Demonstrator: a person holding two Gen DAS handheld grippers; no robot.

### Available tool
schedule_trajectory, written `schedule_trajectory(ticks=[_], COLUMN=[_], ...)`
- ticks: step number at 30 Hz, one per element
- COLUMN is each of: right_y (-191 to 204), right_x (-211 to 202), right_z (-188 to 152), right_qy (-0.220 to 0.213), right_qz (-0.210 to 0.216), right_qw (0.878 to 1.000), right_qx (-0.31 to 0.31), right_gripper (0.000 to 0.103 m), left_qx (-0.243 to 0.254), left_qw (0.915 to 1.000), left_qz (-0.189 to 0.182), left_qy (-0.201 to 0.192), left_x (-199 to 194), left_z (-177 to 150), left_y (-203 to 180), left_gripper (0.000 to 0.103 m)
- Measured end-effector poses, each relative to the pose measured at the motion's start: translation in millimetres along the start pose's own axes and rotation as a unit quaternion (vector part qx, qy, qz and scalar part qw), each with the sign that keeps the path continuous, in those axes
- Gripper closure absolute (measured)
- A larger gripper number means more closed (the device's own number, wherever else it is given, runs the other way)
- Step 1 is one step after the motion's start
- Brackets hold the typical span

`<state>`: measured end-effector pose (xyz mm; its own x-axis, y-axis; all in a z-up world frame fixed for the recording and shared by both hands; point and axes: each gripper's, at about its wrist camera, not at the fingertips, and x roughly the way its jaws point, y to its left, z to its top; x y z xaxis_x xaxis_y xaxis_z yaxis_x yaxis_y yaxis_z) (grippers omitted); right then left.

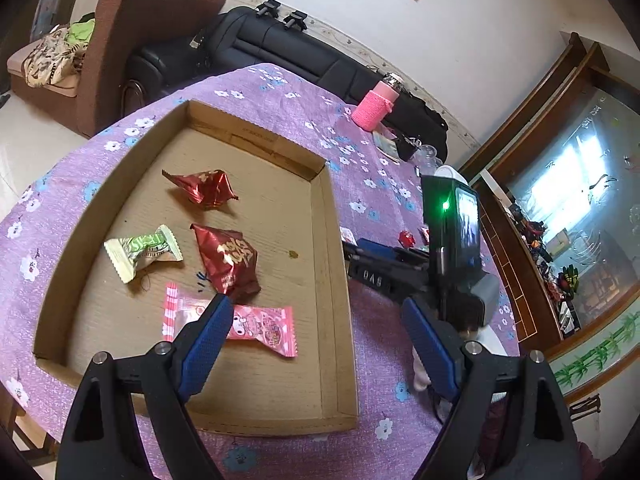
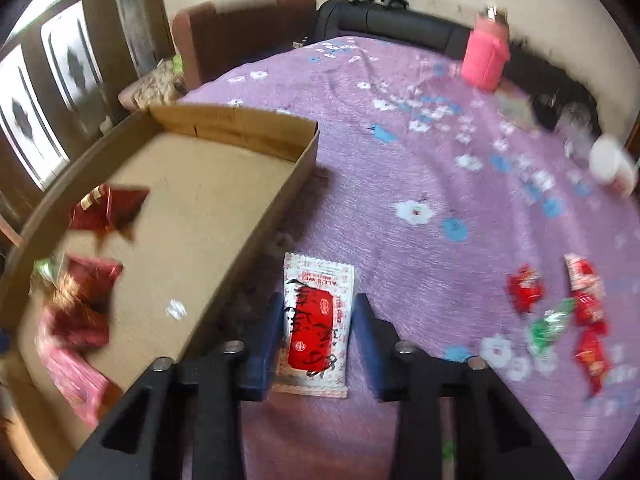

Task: Organize snacks
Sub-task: 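Grasp the white-and-red packet with the right gripper, then grasp the green-wrapped yellow candy with the left gripper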

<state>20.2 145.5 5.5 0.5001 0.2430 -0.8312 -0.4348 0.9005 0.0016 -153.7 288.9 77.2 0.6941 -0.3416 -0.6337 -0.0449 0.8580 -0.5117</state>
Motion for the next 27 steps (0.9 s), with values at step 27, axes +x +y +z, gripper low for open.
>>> schedule_trajectory(ticks=[27], right_y=[-186], right_x=[-132], right_z=[-150], right_qy=[-0.081], right_qz=[0.065], right_qw=[0.968], right_qx=[0.230], right_gripper=[0.071], left_qx=[0.204], left_qw=[0.9693], left_qz=[-0.055], left_qy=[0.125], left_x=[123], left_z=[-70], left_y=[-157], left_gripper=[0.017])
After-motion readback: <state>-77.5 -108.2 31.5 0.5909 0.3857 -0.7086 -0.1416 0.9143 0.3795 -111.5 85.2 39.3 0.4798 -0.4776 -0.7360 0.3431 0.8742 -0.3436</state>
